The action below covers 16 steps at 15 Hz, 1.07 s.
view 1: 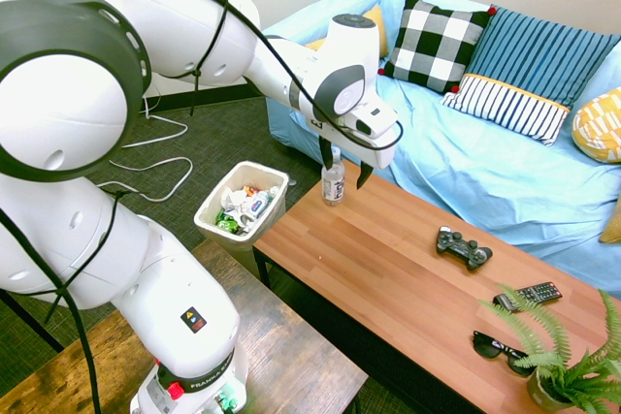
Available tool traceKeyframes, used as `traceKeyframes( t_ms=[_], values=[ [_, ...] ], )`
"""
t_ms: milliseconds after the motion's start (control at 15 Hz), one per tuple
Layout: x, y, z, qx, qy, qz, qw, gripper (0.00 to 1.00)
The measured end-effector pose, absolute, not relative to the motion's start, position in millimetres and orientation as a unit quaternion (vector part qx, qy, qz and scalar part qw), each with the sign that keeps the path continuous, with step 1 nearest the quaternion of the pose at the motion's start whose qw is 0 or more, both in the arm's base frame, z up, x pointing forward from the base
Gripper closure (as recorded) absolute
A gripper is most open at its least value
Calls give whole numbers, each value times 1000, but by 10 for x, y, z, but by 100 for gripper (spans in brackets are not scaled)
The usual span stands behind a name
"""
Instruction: Throw the bottle in the trash bin
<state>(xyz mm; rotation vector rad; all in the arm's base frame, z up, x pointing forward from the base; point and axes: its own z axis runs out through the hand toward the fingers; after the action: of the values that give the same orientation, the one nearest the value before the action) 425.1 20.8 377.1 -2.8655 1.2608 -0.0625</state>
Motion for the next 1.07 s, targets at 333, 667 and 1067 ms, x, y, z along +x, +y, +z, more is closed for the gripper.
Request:
traceKeyframes(
  t_ms=[333, 667, 1067],
  values=[
    [4328, 299, 3766, -915, 402, -35, 11, 0],
    [4619, 732, 3899, -908, 414, -60, 21, 0],
    [5094, 1396, 3591, -902, 427, -62, 10, 0]
  ],
)
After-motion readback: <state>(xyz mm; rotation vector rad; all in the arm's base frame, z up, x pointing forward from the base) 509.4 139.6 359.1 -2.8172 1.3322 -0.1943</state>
